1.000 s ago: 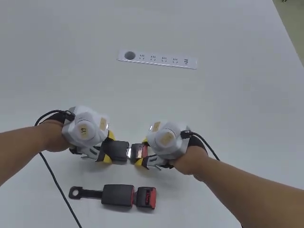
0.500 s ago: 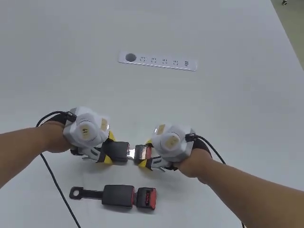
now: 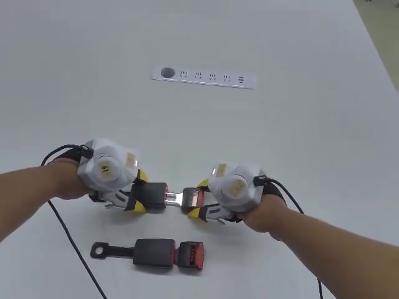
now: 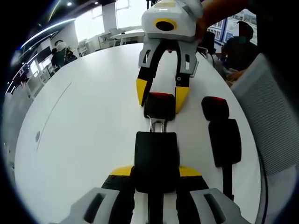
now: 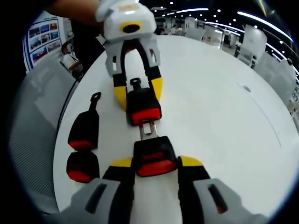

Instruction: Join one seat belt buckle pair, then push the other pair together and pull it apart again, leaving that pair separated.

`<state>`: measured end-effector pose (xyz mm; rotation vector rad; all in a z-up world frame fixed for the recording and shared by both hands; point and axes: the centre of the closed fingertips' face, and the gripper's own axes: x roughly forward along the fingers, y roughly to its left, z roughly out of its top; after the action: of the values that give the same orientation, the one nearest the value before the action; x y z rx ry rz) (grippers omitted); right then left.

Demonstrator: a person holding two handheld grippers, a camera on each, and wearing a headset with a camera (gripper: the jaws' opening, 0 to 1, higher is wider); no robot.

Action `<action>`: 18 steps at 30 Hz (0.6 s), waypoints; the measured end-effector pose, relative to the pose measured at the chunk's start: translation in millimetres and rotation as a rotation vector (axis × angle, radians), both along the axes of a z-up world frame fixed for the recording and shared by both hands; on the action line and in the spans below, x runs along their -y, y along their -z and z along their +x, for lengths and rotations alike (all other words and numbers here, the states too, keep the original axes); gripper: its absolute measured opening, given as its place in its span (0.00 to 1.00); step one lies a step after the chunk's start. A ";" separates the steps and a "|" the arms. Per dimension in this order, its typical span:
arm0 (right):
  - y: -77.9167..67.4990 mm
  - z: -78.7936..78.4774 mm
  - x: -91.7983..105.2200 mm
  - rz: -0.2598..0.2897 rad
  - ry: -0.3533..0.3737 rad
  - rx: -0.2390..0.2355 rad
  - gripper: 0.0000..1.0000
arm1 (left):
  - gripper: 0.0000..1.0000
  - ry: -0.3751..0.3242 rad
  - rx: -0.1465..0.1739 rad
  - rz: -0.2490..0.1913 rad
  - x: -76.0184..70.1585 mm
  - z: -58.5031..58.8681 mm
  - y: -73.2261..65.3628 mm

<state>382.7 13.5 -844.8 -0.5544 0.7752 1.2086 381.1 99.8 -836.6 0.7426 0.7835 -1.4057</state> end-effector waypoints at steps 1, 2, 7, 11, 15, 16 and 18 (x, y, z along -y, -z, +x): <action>0.1 -0.2 2.0 0.002 0.000 -0.001 0.36 | 0.35 0.001 0.000 -0.001 0.0 -0.1 -0.1; 0.1 0.3 2.8 0.012 -0.007 0.000 0.36 | 0.35 0.003 -0.001 -0.001 0.0 -0.2 -0.3; 0.7 -1.8 14.3 0.011 -0.016 -0.004 0.36 | 0.35 0.004 -0.003 0.000 0.2 -0.8 -1.1; 1.0 -2.9 27.5 0.008 -0.002 -0.008 0.36 | 0.35 0.008 -0.005 0.004 0.0 -0.9 -1.0; 0.1 -5.3 40.0 0.003 0.010 -0.007 0.36 | 0.35 0.007 -0.005 0.011 0.1 -1.2 -0.7; -0.5 -5.4 41.9 0.006 0.011 -0.004 0.36 | 0.35 0.008 -0.005 0.012 -0.2 -0.7 -0.2; -0.3 -6.5 47.8 0.006 0.020 -0.008 0.36 | 0.35 0.011 -0.007 0.016 -0.8 -0.1 0.7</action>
<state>376.2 -34.3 -844.5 -0.5363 0.7818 1.1946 381.0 100.5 -837.2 0.7558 0.7974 -1.4142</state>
